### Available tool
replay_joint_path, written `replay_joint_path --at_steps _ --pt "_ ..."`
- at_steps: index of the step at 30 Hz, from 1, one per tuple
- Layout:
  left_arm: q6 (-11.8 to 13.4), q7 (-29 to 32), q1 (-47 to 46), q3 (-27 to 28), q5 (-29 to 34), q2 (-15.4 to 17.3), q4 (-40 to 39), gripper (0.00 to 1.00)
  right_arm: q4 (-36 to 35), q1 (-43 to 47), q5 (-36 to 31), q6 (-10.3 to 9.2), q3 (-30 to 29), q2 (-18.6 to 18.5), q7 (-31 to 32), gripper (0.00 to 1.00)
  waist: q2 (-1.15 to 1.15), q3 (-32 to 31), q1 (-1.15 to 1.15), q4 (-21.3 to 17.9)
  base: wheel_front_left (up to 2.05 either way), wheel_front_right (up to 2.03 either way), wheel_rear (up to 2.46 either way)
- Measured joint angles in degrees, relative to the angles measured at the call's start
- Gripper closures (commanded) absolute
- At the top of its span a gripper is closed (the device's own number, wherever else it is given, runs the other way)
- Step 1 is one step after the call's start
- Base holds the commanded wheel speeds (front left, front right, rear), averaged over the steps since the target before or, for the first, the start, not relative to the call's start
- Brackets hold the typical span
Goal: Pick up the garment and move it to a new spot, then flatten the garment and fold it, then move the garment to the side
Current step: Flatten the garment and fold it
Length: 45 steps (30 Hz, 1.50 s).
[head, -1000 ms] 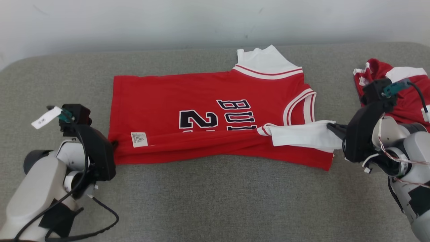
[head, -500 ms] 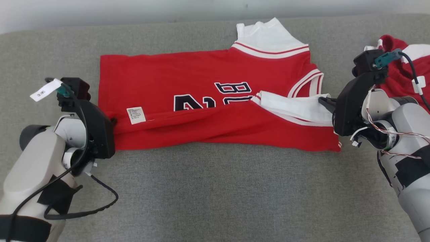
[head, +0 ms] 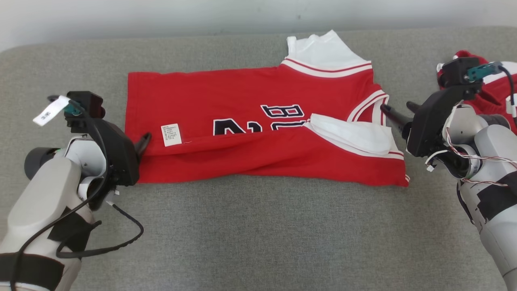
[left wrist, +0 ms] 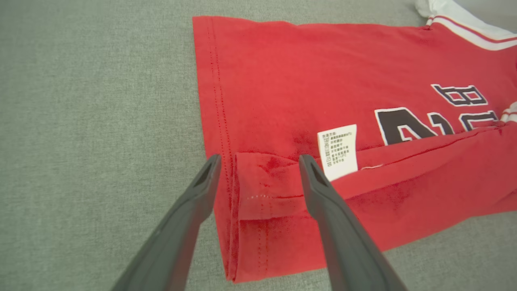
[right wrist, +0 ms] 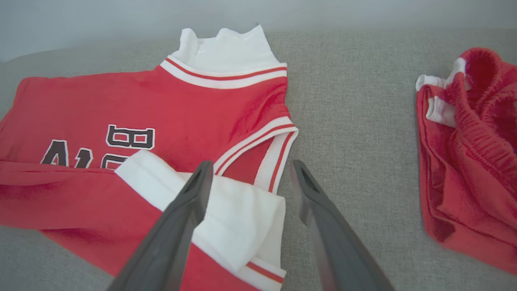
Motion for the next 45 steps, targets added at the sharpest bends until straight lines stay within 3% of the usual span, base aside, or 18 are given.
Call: replay_joint_path --at_steps 5,13,24,45 --pt "0.0 -7.87 2.13 0.4 -0.08 1.03 -1.91 0.0 -2.52 2.24 -0.3 0.41 -0.29 -1.1 -7.28 0.0 0.0 -2.09 0.0 0.18 0.0 0.0 0.0" --pt "0.08 -18.81 12.97 -0.26 1.44 0.48 -7.36 0.0 -8.99 14.93 -1.98 0.42 0.32 -3.93 -16.22 0.0 0.0 -4.83 -0.01 0.5 0.0 0.0 0.0" --pt "2.67 -29.55 22.73 -0.57 3.46 0.97 -12.85 0.0 -15.34 27.07 -3.91 -0.21 0.3 -4.98 -23.14 0.0 -0.01 -6.2 -0.01 0.86 0.0 0.0 0.0" --pt "3.6 -32.15 19.79 -0.18 3.87 -0.83 -6.28 0.0 -14.51 27.46 -7.97 -3.99 2.91 -2.9 -25.57 0.0 -0.01 -3.5 0.0 -0.56 0.0 0.0 0.0"
